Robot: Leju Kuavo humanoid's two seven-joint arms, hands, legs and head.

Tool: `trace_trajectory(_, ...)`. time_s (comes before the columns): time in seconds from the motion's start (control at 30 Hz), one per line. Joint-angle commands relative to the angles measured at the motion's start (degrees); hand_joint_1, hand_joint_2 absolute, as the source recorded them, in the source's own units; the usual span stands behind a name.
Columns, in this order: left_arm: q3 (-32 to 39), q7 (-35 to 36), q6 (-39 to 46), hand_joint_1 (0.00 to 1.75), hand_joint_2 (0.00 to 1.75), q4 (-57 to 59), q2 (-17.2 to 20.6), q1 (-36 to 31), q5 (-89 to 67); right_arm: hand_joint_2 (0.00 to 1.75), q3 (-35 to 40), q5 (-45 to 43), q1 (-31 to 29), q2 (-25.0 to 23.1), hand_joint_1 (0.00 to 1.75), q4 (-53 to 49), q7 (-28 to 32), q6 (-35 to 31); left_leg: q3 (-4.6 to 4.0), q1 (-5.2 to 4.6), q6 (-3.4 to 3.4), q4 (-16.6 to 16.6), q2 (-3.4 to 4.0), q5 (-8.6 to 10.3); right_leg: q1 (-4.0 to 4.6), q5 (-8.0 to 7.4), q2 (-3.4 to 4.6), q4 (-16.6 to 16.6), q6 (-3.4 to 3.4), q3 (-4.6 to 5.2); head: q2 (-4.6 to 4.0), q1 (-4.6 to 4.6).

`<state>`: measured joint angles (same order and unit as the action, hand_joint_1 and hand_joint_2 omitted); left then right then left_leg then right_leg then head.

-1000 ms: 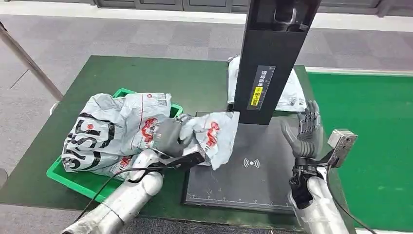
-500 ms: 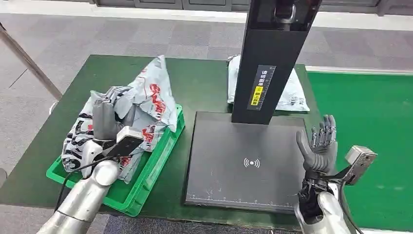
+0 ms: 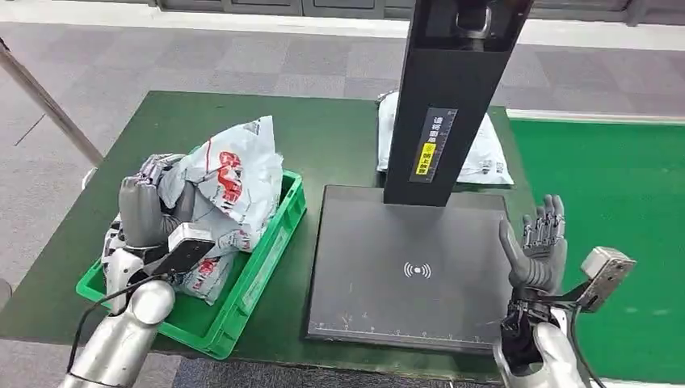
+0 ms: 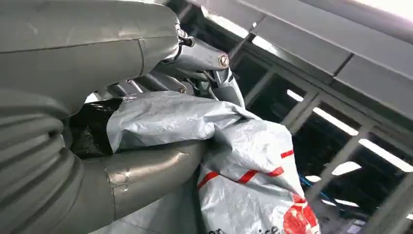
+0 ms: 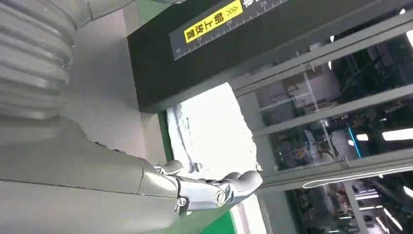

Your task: Moved the parcel from conveyor to table for the left to box.

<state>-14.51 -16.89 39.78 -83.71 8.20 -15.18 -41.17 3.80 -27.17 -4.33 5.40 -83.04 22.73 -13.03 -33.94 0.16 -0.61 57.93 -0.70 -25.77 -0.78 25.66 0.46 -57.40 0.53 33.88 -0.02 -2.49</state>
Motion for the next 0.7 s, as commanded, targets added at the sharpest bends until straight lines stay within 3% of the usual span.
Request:
trace_trajectory(0.03,16.1,5.0,0.2,1.75,1.75,2.7,-0.7,4.8,-18.5,1.75,-4.2,-1.1,2.9,-0.3,0.0,-2.5,-0.9,-0.8,0.13,0.02,-0.02,-0.1,0.11,-0.05,0.03,0.03,0.05,0.1,-0.04,-0.09,0.0,0.0)
trace_trajectory(0.1,12.9,15.1,-1.8,1.75,1.75,8.3,2.0,3.5,-29.3,1.75,-4.2,-1.1,3.4,-0.2,0.0,-3.0,-1.0,-0.9,0.15,-0.01,-0.02,-0.1,0.08,-0.03,0.01,0.03,0.07,0.1,-0.04,-0.09,0.0,0.0)
trace_trajectory(0.17,9.0,18.3,-6.0,1.75,1.75,12.6,3.5,2.1,-29.0,1.75,-4.7,-1.2,3.7,-0.2,0.0,-3.2,-1.3,-1.0,0.16,-0.01,-0.03,-0.1,0.01,-0.02,0.0,0.05,0.01,0.1,-0.06,-0.12,-0.02,0.0)
trace_trajectory(0.2,6.4,21.4,-12.0,1.75,1.75,15.3,4.6,1.3,-31.5,1.75,-5.1,-1.2,3.6,-0.2,0.0,-2.9,-1.7,-0.9,0.19,-0.01,-0.03,-0.2,-0.05,0.01,0.01,0.06,-0.07,0.1,-0.07,-0.17,0.0,0.0)
trace_trajectory(0.23,4.3,17.9,-21.5,1.75,1.75,19.2,4.5,-0.7,-21.6,1.75,-5.6,-1.3,3.5,0.0,0.0,-2.5,-2.2,-0.2,0.16,-0.05,-0.02,-0.1,-0.07,0.01,-0.04,0.08,-0.08,0.1,-0.05,-0.13,0.0,0.0)
trace_trajectory(0.27,3.6,18.0,-22.4,0.0,1.75,20.2,4.7,-1.2,-21.2,1.75,-5.7,-1.3,3.5,0.0,0.0,-2.3,-2.3,-0.1,0.16,-0.02,-0.01,-0.2,-0.15,0.04,-0.01,0.08,-0.18,0.1,-0.05,-0.18,0.0,0.02)
trace_trajectory(0.3,-0.2,19.6,-24.7,0.0,1.75,25.0,5.9,-3.0,-24.1,1.75,-6.2,-1.3,3.0,-0.1,0.0,-1.5,-2.7,1.1,0.22,0.01,-0.03,-0.2,-0.09,0.06,0.02,0.05,-0.15,0.2,-0.08,-0.24,0.0,-0.02)
trace_trajectory(0.43,-2.7,19.7,-27.0,0.0,1.75,30.1,6.0,-4.2,-23.9,1.75,-6.9,-1.3,3.1,-0.6,0.0,-1.5,-2.9,1.6,0.2,-0.04,-0.04,-0.2,-0.06,0.07,-0.03,0.04,-0.15,0.1,-0.08,-0.16,0.0,0.02)
trace_trajectory(0.63,-1.2,17.1,-28.7,0.0,1.75,25.5,8.6,-2.4,-17.7,1.75,-6.8,-1.9,3.7,-0.8,0.0,-0.9,-3.4,2.7,0.71,-0.01,-0.15,-0.2,0.09,-0.05,0.0,0.05,-0.05,0.1,-0.16,-0.7,0.0,-0.02)
trace_trajectory(0.7,-0.3,15.8,-29.9,0.0,1.75,24.0,8.7,-1.7,-14.5,1.75,-6.6,-1.9,3.7,-0.8,0.0,-1.0,-3.4,2.9,0.44,-0.01,-0.16,-0.3,0.13,-0.17,0.0,0.1,0.0,0.1,-0.23,-0.84,0.0,0.0)
